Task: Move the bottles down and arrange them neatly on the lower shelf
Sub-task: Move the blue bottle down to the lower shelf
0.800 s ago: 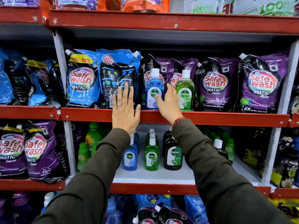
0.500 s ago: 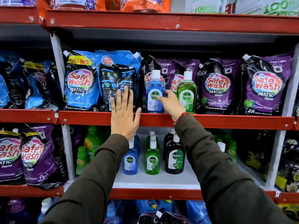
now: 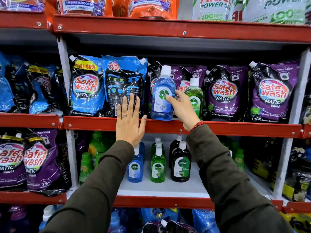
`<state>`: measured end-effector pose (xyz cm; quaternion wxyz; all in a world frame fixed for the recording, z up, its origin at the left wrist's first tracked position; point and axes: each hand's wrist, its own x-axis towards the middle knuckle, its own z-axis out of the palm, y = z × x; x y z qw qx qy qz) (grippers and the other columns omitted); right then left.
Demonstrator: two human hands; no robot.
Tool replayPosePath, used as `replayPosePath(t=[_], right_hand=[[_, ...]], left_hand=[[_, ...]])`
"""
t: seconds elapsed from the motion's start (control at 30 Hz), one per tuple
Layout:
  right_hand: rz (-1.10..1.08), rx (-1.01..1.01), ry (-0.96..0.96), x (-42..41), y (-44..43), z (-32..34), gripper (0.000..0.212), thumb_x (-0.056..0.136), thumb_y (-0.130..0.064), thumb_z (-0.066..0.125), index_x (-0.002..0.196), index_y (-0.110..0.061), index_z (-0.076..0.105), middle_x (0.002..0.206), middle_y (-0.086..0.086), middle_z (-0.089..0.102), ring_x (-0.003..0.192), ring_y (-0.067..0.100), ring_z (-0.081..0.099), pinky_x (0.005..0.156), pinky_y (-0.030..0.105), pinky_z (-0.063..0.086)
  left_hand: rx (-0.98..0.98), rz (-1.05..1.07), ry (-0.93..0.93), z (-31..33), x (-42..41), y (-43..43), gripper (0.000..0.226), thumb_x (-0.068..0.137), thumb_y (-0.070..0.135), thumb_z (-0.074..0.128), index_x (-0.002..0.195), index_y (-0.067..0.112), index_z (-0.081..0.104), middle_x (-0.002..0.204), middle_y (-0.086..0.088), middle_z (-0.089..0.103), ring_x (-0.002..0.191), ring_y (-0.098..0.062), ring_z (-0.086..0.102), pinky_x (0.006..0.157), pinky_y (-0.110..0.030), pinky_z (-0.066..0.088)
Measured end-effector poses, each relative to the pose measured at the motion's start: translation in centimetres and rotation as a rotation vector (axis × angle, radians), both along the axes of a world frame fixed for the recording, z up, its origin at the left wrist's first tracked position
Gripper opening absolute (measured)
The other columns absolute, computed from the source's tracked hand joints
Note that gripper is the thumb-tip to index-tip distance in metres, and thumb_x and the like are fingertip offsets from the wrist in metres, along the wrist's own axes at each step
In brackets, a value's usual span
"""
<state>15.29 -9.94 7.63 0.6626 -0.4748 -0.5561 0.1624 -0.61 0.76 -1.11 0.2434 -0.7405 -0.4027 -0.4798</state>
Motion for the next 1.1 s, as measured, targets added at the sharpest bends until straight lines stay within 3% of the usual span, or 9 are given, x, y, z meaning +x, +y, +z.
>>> replayPosePath(t=[0.17,0.33,0.37,0.47,0.5,0.7,0.83,0.97,1.1], right_hand=[[0.01,-0.001,0.003,-0.6,-1.2,-2.7,0.042,0.097,-0.019,0.057,0.137,-0.009,0.049,0.136,0.011,0.061,0.125,0.024,0.059,0.105,0.047,0.052],[0.02,-0.023,-0.018,-1.2,-1.7,-7.1,0.039,0.095,-0.021,0.059,0.133,-0.014,0.052,0.134,0.009,0.063,0.124,0.024,0.06,0.103,0.047,0.053],[0.015,-0.024,-0.023,-1.3,-1.6,-8.1,0.042,0.094,-0.022,0.06,0.134,-0.013,0.052,0.133,0.007,0.063,0.125,0.021,0.06,0.104,0.043,0.052],[0.029,-0.05,-0.02,-1.8,-1.9,-11.2,0.037,0.095,-0.018,0.06,0.131,-0.014,0.052,0.117,-0.014,0.061,0.112,-0.003,0.057,0.092,0.01,0.048],[0.037,-0.067,-0.024,-2.0,-1.9,-12.3,0.035,0.095,-0.019,0.06,0.129,-0.017,0.052,0.114,-0.019,0.059,0.108,-0.007,0.055,0.089,0.008,0.046],[0.075,-0.19,-0.086,-3.4,-0.5,-19.3,0.036,0.096,-0.019,0.058,0.131,-0.017,0.051,0.128,0.001,0.062,0.109,0.01,0.061,0.096,0.027,0.053],[0.048,-0.272,-0.11,-4.3,1.2,-23.1,0.031,0.096,-0.019,0.059,0.125,-0.025,0.05,0.131,0.007,0.059,0.11,0.024,0.062,0.099,0.04,0.052],[0.021,-0.336,-0.081,-5.1,3.1,-25.4,0.033,0.096,-0.012,0.058,0.128,-0.012,0.05,0.125,0.006,0.058,0.109,0.026,0.061,0.099,0.039,0.052],[0.026,-0.386,-0.042,-5.7,4.9,-26.5,0.04,0.097,-0.005,0.054,0.135,-0.002,0.043,0.121,0.001,0.053,0.113,0.016,0.054,0.092,0.02,0.044]], left_hand=[[-0.004,0.014,-0.063,-2.9,-1.0,-1.9,0.07,0.104,0.043,0.029,0.162,0.012,0.006,0.172,-0.01,0.002,0.159,-0.027,-0.002,0.128,-0.043,-0.005],[-0.042,0.025,-0.057,-7.5,-1.6,-3.2,0.072,0.102,0.036,0.037,0.162,0.011,0.007,0.172,-0.01,0.004,0.159,-0.027,-0.001,0.128,-0.044,-0.004],[-0.058,0.024,-0.049,-8.4,-1.8,-3.4,0.072,0.102,0.036,0.038,0.162,0.012,0.007,0.172,-0.01,0.004,0.159,-0.028,-0.001,0.128,-0.045,-0.003],[-0.113,0.004,-0.043,-11.1,-2.3,-3.6,0.07,0.102,0.035,0.036,0.162,0.013,0.007,0.172,-0.009,0.006,0.159,-0.027,-0.001,0.129,-0.047,0.0],[-0.138,-0.005,-0.049,-12.0,-2.5,-3.6,0.07,0.102,0.035,0.036,0.162,0.013,0.008,0.172,-0.008,0.006,0.159,-0.026,-0.001,0.129,-0.046,-0.001],[-0.327,-0.006,-0.035,-19.1,-3.5,-3.5,0.067,0.101,0.037,0.028,0.162,0.014,0.011,0.172,-0.006,0.006,0.159,-0.024,-0.001,0.129,-0.049,0.003],[-0.494,0.03,0.03,-23.9,-4.1,-2.8,0.067,0.101,0.043,0.026,0.159,0.009,0.026,0.168,-0.011,0.024,0.157,-0.028,0.014,0.127,-0.044,0.001],[-0.629,0.075,0.068,-27.0,-4.6,-1.6,0.072,0.102,0.053,0.021,0.149,0.005,0.045,0.158,-0.015,0.044,0.15,-0.033,0.033,0.123,-0.037,-0.006],[-0.626,0.093,0.083,-28.3,-4.9,-0.9,0.081,0.102,0.06,0.007,0.15,0.006,0.044,0.157,-0.016,0.044,0.149,-0.036,0.035,0.123,-0.039,-0.004]])
